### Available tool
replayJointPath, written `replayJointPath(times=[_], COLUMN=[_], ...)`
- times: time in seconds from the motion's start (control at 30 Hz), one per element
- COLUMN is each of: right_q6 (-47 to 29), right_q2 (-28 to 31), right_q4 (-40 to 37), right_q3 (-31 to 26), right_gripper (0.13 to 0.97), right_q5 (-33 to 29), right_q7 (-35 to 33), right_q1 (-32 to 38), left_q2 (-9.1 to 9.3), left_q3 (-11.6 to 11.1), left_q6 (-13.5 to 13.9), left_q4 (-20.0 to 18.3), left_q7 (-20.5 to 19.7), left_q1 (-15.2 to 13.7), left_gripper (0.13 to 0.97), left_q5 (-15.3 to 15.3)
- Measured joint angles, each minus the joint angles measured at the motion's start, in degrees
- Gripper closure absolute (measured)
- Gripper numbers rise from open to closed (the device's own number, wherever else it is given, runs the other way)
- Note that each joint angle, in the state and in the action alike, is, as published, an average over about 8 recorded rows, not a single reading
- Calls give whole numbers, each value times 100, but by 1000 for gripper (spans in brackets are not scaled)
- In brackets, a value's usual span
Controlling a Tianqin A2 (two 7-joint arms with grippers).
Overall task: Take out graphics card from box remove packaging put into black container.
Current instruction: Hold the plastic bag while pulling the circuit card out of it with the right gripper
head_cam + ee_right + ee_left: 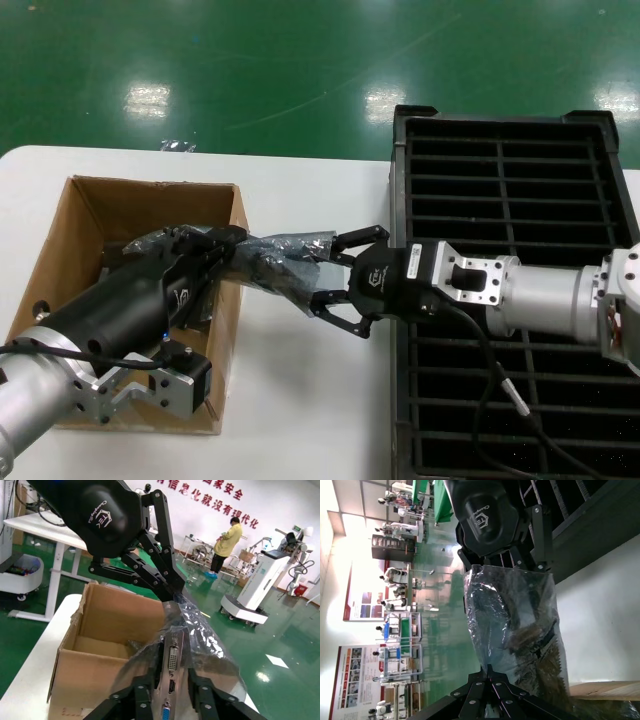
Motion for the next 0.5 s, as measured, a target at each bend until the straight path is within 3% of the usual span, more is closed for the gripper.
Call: replayJointPath(times=[0.17, 0.5], right_q6=[73, 193], right_q2=[-81, -293], right_q4=[-84, -440], right_q3=[34, 76], right_gripper=[811, 790], right_q5=[37, 65], right_q7=[1, -39], right_q1=[-7, 104], left_q2=[0, 0], left_q3=[0, 0], left_q6=[0, 0], left_q4=[0, 0], left_q7=[0, 0], left_q1=[0, 0], left_gripper=[958, 958], left_q5=[0, 0])
